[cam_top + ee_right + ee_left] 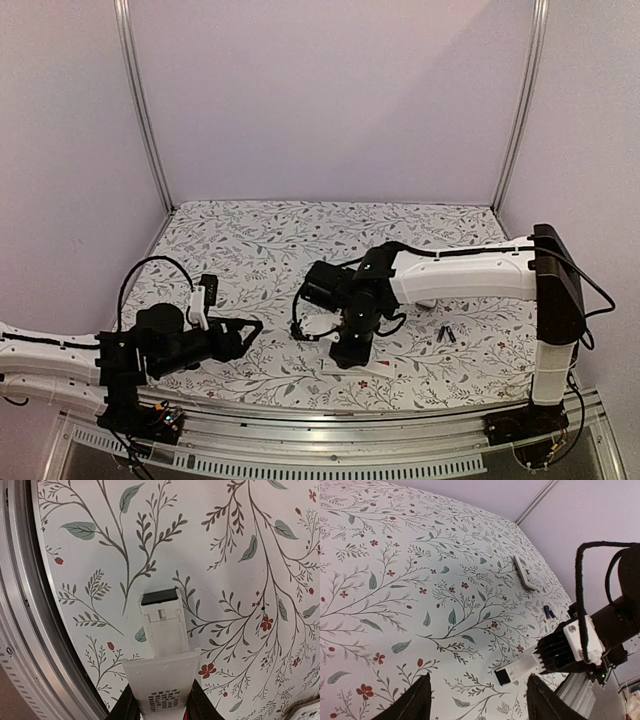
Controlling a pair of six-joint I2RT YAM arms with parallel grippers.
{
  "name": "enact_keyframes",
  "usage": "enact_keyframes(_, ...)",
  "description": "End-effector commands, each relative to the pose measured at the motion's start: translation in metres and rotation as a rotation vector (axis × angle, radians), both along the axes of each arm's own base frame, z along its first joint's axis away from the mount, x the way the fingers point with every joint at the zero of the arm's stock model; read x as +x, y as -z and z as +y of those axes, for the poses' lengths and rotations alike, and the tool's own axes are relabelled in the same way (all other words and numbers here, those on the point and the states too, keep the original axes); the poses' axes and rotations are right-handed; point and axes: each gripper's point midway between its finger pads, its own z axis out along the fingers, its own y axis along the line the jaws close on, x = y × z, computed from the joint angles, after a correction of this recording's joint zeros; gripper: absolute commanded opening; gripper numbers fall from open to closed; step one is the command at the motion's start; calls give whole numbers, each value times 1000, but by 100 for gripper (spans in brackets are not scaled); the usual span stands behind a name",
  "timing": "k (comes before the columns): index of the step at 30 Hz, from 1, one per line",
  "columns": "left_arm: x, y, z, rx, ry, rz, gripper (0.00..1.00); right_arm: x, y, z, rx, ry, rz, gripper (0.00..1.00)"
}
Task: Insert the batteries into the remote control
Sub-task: Place the battery cover on the remote control without the battery cover.
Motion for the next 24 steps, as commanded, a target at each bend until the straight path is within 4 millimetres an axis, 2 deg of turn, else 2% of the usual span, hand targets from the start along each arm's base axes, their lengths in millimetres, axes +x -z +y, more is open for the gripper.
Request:
enact_keyframes(1, 5, 12, 12, 56, -55, 16, 64, 6, 6, -10, -98, -23, -44, 10)
enact_keyframes(9, 7, 11, 5, 95, -28, -12, 64, 7, 16, -7, -146, -82, -66, 12)
enact_keyframes(17, 9, 15, 3, 115, -23, -18, 64, 14, 14, 2, -139, -109, -95, 15)
enact_keyframes(24, 10, 17, 1, 140, -17, -22, 65, 7, 23, 11, -139, -134, -67, 17)
